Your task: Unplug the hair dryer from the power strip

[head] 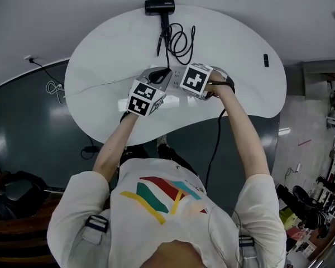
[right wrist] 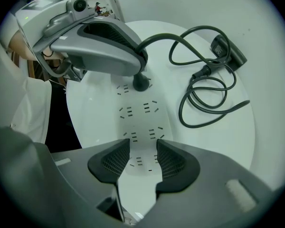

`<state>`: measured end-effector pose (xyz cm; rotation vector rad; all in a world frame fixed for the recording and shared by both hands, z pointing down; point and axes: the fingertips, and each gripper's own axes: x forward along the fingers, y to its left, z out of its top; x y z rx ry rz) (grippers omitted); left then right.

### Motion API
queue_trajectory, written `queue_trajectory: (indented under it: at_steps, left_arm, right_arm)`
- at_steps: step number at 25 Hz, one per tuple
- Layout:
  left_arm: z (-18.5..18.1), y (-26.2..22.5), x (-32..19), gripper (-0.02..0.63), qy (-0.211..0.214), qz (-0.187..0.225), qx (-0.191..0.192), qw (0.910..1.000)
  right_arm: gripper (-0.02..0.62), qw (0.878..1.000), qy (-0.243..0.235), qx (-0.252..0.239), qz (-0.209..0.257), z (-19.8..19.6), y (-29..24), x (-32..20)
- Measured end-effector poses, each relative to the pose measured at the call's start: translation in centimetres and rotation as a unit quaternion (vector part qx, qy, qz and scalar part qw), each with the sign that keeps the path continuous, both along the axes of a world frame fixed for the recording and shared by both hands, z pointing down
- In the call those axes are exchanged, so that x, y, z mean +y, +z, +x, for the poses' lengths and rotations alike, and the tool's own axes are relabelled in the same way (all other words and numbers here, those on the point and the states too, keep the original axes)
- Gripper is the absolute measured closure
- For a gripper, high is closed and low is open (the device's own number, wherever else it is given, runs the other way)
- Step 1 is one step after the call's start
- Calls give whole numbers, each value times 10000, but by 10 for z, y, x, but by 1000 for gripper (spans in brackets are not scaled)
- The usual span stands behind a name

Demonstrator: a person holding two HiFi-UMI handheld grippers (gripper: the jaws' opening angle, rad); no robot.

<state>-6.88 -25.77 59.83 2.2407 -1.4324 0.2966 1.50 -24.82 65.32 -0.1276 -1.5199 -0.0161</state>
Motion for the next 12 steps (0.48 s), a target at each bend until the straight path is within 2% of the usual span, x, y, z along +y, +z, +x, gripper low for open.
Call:
queue_trajectory:
  at_steps: [3,4,5,6,7,8,9,12]
  left_arm:
    - [-1,-2,2,597,-170,-80,311,9993]
    - [-1,-18,2,597,-184,164,597,9979]
    - [-2,-53,-1,595,-173,691,1010,9923]
    - [-5,-103,-10,595,-162,1406,1328,9810]
    - [-11,-152,-24,595,-178,2081,1287,9694]
    - [-19,-185,-38,592,-232,2513,962,9628]
    - [-30,-201,-47,592,-315,2657,673,9612]
    - [-61,-206,-49,591,-612,2565,492,9633]
  right_arm:
    - [399,10000,-5,21,-19,1,-2,2]
    - [399,10000,-37,6,-20,0,-3,2]
    - [402,9999,-89,-56,38,-3,-3,-1]
    - [403,9996,-153,-147,171,-7,-5,-8]
    - [406,9991,-179,-219,306,-9,-6,-17]
    - [408,9991,-130,-212,334,-8,-5,-19]
    - [407,9995,-51,-162,250,-4,-1,-12]
    - [405,9998,38,-182,-15,1,2,8]
